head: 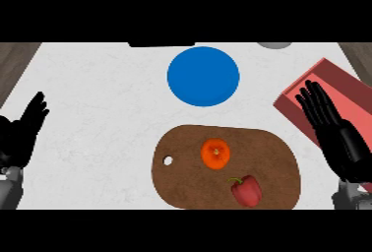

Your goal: Pick the squash from the cutting board and place it in the cardboard box

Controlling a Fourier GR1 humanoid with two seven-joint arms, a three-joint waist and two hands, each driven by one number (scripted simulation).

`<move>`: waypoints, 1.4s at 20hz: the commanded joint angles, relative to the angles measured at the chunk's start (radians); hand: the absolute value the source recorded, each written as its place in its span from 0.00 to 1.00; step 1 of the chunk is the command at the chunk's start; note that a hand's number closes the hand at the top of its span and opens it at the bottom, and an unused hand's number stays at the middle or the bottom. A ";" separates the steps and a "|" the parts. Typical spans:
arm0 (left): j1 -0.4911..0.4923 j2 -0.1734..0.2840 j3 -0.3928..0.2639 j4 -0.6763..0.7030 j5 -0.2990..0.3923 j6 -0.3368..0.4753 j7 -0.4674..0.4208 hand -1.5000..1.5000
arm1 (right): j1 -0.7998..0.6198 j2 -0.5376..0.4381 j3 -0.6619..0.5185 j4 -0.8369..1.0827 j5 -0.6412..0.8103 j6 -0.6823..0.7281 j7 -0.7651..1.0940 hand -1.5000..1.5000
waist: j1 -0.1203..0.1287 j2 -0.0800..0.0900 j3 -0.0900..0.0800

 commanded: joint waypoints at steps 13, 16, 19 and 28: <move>-0.104 -0.054 -0.182 -0.257 -0.077 -0.177 -0.123 0.50 | -0.015 -0.207 0.007 -0.285 0.414 -0.105 0.101 0.00 | 0.003 0.006 -0.026; -0.140 -0.046 -0.154 -0.232 -0.078 -0.177 -0.121 0.50 | 0.008 -0.263 0.097 -0.344 0.523 -0.058 0.097 0.00 | -0.001 0.006 -0.027; -0.075 -0.078 -0.178 -0.217 -0.114 -0.170 -0.194 0.50 | 0.028 -0.294 0.144 -0.346 0.604 -0.027 0.060 0.00 | 0.005 0.007 -0.027; -0.115 -0.075 -0.188 -0.249 -0.114 -0.208 -0.126 0.50 | -0.205 -0.349 0.418 -0.437 0.700 0.319 0.565 0.00 | 0.029 0.005 -0.030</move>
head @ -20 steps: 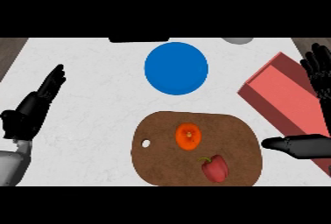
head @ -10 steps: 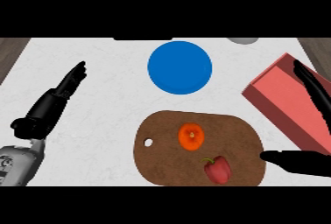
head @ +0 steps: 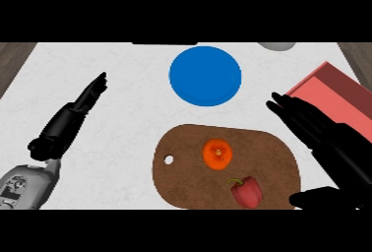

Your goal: Pick the squash from the cutting board and place it in the cardboard box

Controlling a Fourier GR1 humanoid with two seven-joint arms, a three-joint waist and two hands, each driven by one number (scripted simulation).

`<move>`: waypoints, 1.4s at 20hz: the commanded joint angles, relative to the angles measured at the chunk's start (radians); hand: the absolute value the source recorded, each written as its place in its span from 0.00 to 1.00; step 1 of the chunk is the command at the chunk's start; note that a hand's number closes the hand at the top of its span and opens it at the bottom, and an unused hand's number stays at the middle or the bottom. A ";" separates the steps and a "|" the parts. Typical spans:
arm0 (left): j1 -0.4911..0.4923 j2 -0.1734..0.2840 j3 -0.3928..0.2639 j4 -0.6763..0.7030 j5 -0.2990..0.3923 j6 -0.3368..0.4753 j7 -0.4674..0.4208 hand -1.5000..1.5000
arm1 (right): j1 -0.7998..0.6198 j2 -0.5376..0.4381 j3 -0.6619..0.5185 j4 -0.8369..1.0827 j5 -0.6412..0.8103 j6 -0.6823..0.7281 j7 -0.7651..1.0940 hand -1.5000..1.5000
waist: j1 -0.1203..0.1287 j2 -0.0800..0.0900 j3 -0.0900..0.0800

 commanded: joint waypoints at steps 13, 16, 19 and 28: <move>0.036 -0.034 0.021 -0.020 -0.042 -0.011 -0.006 0.50 | -0.338 0.413 0.369 0.126 0.063 0.412 0.735 0.00 | -0.002 -0.003 0.002; 0.028 -0.015 0.056 0.020 -0.029 -0.049 -0.032 0.50 | -0.337 0.462 0.381 0.218 0.117 0.360 0.713 0.00 | -0.004 0.000 0.002; 0.051 -0.022 0.049 -0.070 -0.046 -0.038 0.035 0.50 | -0.291 0.478 0.387 0.212 0.128 0.373 0.705 0.00 | -0.005 -0.002 0.003; 0.065 -0.057 0.069 -0.085 -0.060 -0.052 0.027 0.50 | -0.283 0.484 0.414 0.310 0.310 0.337 0.621 0.00 | -0.006 0.000 0.003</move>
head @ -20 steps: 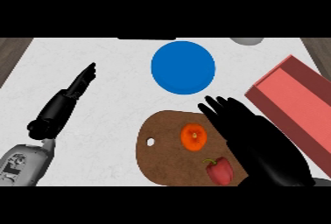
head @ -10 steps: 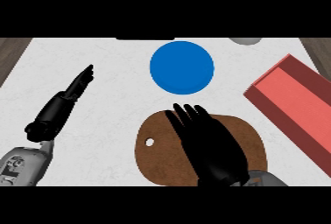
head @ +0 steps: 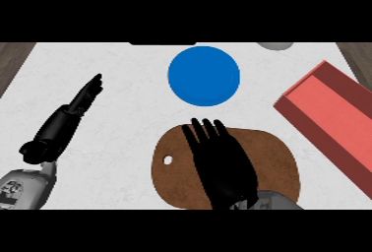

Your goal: Pick the squash from the cutting board and place it in the cardboard box

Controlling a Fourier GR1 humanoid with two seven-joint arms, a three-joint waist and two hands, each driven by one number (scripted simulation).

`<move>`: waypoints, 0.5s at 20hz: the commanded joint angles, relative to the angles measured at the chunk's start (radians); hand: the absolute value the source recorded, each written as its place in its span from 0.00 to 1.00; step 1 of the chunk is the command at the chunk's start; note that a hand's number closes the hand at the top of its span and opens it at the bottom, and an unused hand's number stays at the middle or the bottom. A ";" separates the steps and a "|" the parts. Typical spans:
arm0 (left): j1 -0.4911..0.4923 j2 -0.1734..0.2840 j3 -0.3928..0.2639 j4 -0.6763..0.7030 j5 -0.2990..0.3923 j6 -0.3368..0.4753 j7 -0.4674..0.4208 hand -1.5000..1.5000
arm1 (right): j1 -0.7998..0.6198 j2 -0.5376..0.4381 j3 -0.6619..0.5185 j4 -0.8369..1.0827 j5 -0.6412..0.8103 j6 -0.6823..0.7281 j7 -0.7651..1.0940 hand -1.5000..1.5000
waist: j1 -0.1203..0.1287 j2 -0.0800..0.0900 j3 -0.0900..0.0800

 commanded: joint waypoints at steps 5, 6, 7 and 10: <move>0.002 -0.012 0.040 0.035 -0.021 -0.037 -0.023 0.50 | 0.065 0.068 0.065 0.050 0.149 0.003 0.058 0.00 | -0.004 0.001 0.000; 0.007 -0.029 0.018 -0.002 -0.048 -0.022 0.002 0.50 | 0.039 0.079 0.015 0.070 0.137 0.041 0.056 0.00 | -0.002 0.001 0.000; -0.045 -0.056 0.027 0.059 -0.055 -0.004 -0.008 0.50 | 0.036 0.051 -0.005 0.094 0.139 0.041 0.007 0.00 | -0.005 0.002 0.000; 0.013 -0.041 0.029 -0.061 -0.054 -0.022 0.049 0.50 | 0.031 0.068 -0.044 0.132 0.173 0.052 -0.007 0.00 | 0.001 0.000 0.001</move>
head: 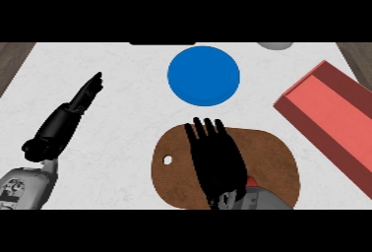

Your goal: Pick the squash from the cutting board and place it in the cardboard box

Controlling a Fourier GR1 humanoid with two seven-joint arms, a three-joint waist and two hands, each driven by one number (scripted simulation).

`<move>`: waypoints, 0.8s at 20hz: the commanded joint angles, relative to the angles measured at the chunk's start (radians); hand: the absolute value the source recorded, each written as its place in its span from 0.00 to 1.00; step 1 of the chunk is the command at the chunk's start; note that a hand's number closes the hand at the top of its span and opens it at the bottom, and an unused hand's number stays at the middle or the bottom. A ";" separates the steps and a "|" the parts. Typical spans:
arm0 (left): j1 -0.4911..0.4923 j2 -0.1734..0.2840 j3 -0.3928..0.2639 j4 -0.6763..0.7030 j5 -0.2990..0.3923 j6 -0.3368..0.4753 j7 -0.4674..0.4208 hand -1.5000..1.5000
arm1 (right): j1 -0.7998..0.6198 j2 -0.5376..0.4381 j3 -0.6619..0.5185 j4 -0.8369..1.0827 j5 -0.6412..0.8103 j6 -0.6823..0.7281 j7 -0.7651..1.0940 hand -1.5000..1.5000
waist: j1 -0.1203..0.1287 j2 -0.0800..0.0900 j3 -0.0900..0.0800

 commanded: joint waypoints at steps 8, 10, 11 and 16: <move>0.012 -0.035 0.068 -0.033 -0.020 -0.067 0.028 0.50 | 0.069 0.048 -0.048 0.063 0.114 0.004 -0.075 0.00 | 0.000 0.000 0.000; 0.001 -0.072 0.043 0.048 -0.068 -0.053 -0.048 0.50 | 0.050 0.040 -0.074 0.137 0.121 -0.023 -0.141 0.00 | -0.001 0.001 0.000; 0.017 -0.055 0.051 -0.057 -0.039 -0.078 0.041 0.50 | 0.043 0.077 -0.061 0.183 0.154 -0.058 -0.129 0.00 | 0.002 0.000 0.000; 0.033 -0.097 0.062 -0.050 -0.083 -0.057 0.022 0.50 | 0.038 0.073 -0.112 0.235 0.203 -0.056 -0.165 0.00 | 0.001 0.000 0.000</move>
